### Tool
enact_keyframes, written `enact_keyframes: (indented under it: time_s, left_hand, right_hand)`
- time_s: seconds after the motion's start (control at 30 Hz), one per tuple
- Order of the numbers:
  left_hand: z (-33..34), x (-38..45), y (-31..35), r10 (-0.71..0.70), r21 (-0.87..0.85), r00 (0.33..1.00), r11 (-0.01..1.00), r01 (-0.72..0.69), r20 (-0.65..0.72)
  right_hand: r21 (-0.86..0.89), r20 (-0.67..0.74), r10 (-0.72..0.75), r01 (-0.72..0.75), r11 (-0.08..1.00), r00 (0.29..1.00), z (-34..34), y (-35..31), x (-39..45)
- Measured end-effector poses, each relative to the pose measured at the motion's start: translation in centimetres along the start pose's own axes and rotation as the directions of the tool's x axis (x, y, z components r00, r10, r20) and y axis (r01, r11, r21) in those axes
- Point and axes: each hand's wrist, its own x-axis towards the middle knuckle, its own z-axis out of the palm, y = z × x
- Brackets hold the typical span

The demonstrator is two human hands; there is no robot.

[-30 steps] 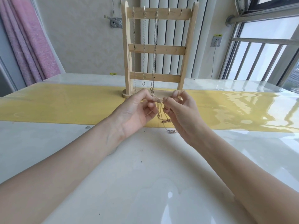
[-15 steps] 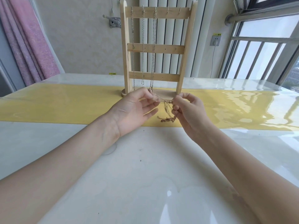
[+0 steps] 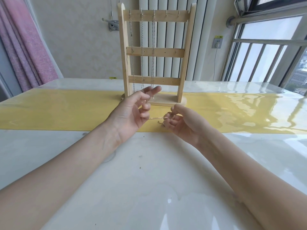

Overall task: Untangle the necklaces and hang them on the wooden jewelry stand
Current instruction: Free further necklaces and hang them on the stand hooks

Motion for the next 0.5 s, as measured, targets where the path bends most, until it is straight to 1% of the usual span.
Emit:
enact_keyframes:
  time_s: [0.03, 0.1, 0.17, 0.2, 0.23, 0.3, 0.33, 0.37, 0.43, 0.5]
  left_hand:
    - [-0.06, 0.01, 0.03, 0.002, 0.032, 1.0, 0.999, -0.001, -0.008]
    - [-0.39, 0.12, 0.06, 0.002, 0.131, 0.999, 0.991, 0.004, -0.043]
    - [-0.68, 0.13, -0.08, -0.024, 0.254, 0.997, 0.966, 0.042, -0.075]
    - [-0.82, 0.04, -0.23, -0.046, 0.319, 0.996, 0.945, 0.069, -0.08]
    - [-0.85, -0.08, -0.39, -0.066, 0.384, 0.995, 0.919, 0.09, -0.076]
    - [-0.79, -0.33, -0.65, -0.067, 0.516, 0.996, 0.852, 0.087, -0.057]
    - [-0.71, -0.42, -0.68, -0.043, 0.576, 0.998, 0.815, 0.059, -0.041]
    - [-0.57, -0.45, -0.66, -0.013, 0.616, 1.0, 0.787, 0.019, -0.014]
    - [-0.36, -0.39, -0.41, 0.037, 0.614, 0.998, 0.787, -0.06, 0.049]
    - [-0.27, -0.27, -0.15, 0.054, 0.543, 0.995, 0.835, -0.09, 0.081]
  right_hand:
    - [0.007, -0.003, 0.003, -0.003, 1.0, 1.0, -0.03, -0.04, 0.0]
    - [-0.054, -0.004, -0.043, 0.043, 0.998, 0.999, -0.11, -0.05, 0.01]
    - [-0.185, 0.01, -0.121, 0.121, 0.975, 0.993, -0.26, -0.02, -0.05]
    - [-0.283, 0.019, -0.163, 0.162, 0.945, 0.986, -0.33, 0.05, -0.1]
    - [-0.412, 0.029, -0.218, 0.21, 0.886, 0.976, -0.39, 0.11, -0.16]
    - [-0.663, 0.082, -0.323, 0.294, 0.689, 0.943, -0.44, 0.23, -0.23]
    - [-0.729, 0.11, -0.34, 0.309, 0.611, 0.934, -0.41, 0.24, -0.22]
    - [-0.762, 0.122, -0.334, 0.304, 0.572, 0.935, -0.39, 0.21, -0.25]
    - [-0.786, 0.112, -0.315, 0.278, 0.553, 0.942, -0.33, 0.13, -0.32]
    - [-0.784, 0.115, -0.294, 0.268, 0.56, 0.949, -0.31, -0.01, -0.49]
